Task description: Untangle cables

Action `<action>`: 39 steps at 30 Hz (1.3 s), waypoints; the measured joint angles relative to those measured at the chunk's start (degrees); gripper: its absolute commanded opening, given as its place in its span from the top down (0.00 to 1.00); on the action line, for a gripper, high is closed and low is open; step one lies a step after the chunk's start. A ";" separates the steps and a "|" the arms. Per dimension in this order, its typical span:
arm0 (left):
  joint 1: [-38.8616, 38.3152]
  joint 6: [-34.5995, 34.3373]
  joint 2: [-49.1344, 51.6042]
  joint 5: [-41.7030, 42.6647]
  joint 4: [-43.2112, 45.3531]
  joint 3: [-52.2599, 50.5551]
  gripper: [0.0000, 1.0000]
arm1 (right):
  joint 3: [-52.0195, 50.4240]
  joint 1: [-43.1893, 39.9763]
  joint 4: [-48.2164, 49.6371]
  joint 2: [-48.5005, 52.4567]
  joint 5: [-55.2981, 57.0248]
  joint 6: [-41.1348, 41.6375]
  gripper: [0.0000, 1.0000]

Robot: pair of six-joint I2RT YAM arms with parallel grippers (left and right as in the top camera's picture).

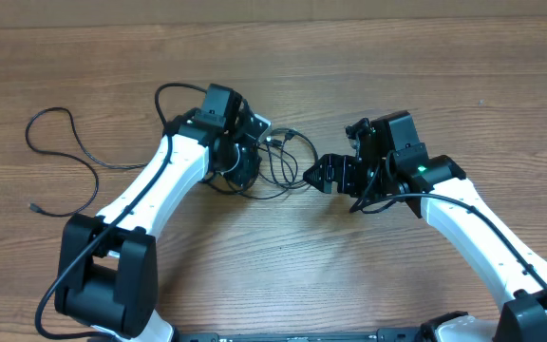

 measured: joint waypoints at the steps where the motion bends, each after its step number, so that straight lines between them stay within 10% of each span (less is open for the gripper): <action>1: 0.00 0.00 0.22 0.00 0.42 -0.42 0.53 | 0.00 0.00 -0.02 0.00 0.00 0.04 0.08; 13: -0.66 0.04 8.63 -0.02 2.16 -2.60 0.59 | 0.00 0.00 -0.02 0.00 0.02 0.04 0.08; 19: -2.54 -0.02 9.42 0.20 2.25 -2.25 0.94 | 0.00 0.00 -0.02 0.00 0.02 0.04 0.08; 26: -3.39 -1.64 9.64 -1.64 -0.83 -1.46 0.95 | 0.00 0.00 -0.02 0.00 0.04 0.04 0.08; 39: -3.37 3.08 5.75 -4.02 -32.30 19.43 0.96 | 0.00 0.00 -0.02 0.00 0.04 0.00 0.08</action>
